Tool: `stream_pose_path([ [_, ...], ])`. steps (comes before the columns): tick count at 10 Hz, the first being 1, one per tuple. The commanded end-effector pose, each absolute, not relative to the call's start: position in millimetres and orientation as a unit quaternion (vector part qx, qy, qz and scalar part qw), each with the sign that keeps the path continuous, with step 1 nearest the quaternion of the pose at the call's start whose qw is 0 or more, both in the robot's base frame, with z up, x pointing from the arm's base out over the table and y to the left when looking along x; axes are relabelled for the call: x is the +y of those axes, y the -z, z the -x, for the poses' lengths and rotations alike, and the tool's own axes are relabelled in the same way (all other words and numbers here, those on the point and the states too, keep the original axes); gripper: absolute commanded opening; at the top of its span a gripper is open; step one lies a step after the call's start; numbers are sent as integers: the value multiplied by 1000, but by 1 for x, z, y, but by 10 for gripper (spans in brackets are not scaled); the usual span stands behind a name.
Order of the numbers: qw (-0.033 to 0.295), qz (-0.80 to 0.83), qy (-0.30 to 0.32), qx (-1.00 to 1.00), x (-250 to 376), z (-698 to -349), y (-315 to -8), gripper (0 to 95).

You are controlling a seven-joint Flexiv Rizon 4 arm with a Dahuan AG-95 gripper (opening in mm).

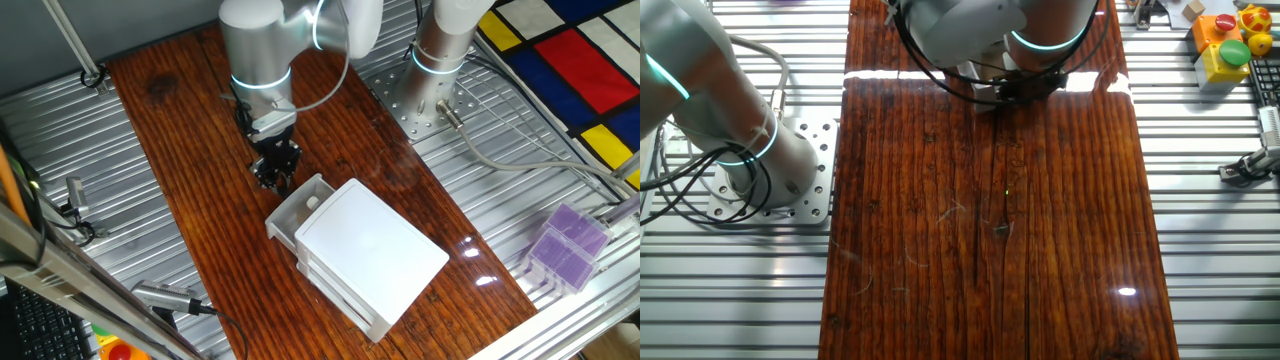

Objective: Take something out of a drawer

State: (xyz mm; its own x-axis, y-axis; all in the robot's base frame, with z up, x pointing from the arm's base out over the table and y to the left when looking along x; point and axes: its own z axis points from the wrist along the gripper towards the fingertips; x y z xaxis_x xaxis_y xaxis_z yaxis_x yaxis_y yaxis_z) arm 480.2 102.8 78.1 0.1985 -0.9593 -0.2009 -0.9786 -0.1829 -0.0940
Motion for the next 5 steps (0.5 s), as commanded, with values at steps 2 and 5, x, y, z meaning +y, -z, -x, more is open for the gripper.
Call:
stream_pose_path([
  [2, 98, 768, -45, 632, 102, -482, -78, 0],
  [5, 98, 767, -45, 633, 100, -482, -79, 0],
])
